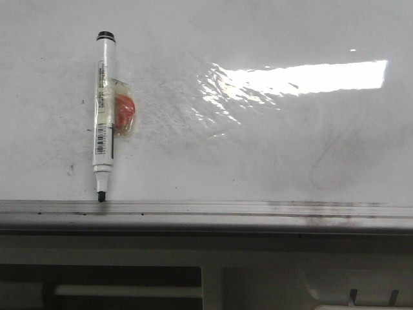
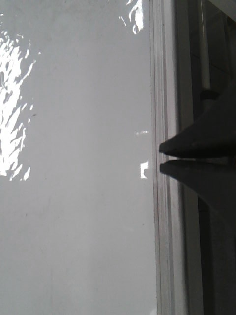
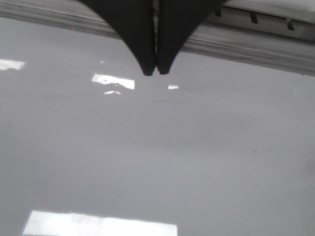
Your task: Write number 8 on whiteboard
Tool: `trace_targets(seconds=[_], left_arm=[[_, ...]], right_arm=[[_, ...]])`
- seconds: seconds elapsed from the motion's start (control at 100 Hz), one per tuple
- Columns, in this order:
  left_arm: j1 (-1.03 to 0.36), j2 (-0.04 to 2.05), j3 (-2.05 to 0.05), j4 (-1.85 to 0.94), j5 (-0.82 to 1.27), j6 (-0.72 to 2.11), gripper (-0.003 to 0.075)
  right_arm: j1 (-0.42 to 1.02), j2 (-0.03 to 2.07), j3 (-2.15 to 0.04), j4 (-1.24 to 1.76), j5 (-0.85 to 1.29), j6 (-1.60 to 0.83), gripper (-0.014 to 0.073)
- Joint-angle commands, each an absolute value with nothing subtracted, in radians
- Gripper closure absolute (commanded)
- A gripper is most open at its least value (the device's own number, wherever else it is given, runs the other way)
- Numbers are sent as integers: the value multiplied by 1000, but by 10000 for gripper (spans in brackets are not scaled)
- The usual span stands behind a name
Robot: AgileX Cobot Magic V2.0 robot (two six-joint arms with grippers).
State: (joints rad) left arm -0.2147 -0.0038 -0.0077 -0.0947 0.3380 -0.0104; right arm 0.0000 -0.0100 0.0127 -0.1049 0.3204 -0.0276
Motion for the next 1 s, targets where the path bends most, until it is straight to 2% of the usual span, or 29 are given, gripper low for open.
trace_targets(seconds=[0.0,0.65,0.8,0.99], left_arm=[[-213,-29,32,-93,297,-23,741],[-213,-29,32,-93,297,-23,741],[-213,-29,32,-93,297,-23,741],[-213,-29,32,-86,248,-23,741]], right_arm=[[-3,-32,24,-117,298,-33,657],[-3,-32,24,-162,286,-33,657],[-3,-32,24,-308,156,-33,657],[-3,-32,24,-306,-105,-33,657]])
